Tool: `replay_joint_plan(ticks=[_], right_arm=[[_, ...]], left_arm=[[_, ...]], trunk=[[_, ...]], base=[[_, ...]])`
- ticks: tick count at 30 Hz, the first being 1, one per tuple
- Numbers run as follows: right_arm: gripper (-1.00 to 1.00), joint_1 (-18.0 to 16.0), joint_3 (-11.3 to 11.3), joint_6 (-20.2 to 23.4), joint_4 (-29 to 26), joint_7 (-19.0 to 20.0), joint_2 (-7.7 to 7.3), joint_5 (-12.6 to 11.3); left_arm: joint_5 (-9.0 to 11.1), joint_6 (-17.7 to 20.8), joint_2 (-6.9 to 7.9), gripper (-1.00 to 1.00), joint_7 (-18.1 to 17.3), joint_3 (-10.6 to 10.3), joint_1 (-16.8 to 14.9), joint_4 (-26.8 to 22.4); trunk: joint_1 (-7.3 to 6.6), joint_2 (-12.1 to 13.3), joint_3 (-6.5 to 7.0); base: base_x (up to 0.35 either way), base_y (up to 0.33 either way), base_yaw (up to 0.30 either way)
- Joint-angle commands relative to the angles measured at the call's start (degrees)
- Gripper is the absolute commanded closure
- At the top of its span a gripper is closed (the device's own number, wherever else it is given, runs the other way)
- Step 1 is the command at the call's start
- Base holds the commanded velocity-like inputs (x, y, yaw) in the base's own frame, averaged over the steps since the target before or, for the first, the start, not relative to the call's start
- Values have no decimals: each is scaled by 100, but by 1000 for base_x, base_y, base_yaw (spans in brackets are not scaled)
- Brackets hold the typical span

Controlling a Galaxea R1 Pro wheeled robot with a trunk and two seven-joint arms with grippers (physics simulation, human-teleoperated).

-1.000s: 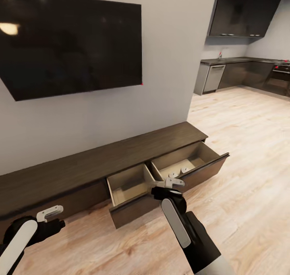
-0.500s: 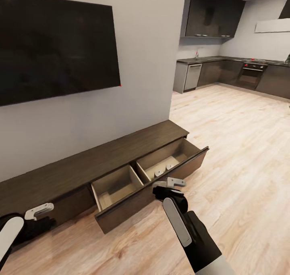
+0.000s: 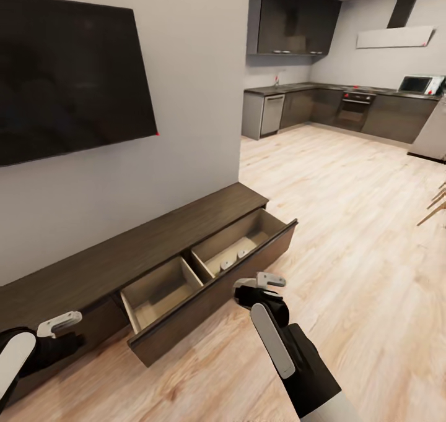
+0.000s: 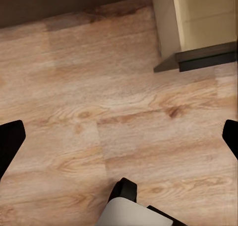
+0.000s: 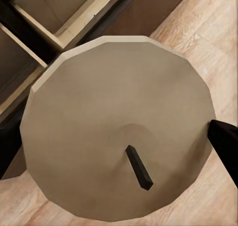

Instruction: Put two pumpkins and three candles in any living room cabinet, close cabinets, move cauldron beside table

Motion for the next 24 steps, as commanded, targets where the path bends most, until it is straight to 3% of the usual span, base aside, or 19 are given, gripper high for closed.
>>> replay_joint_plan(ticks=[1,13,20,24], right_arm=[[100,-7,8,8,-4,-57,0,-43],[100,-7,8,5,-4,-47,0,-43],[100,-7,8,5,-4,-47,0,-43],[100,-7,8,5,-2,-50,0,-43]], left_arm=[[62,14,2,-100,57,2,-2,-6],[62,8,-22,-100,57,-8,-4,-6],[61,5,-26,-100,57,-23,-4,-4],[54,0,-37,-100,56,-149,-4,-1]], trunk=[[-23,38,7],[-286,519,149],[-286,519,111],[-286,519,92]], base=[[0,0,-216],[0,0,-224],[0,0,-232],[0,0,-242]])
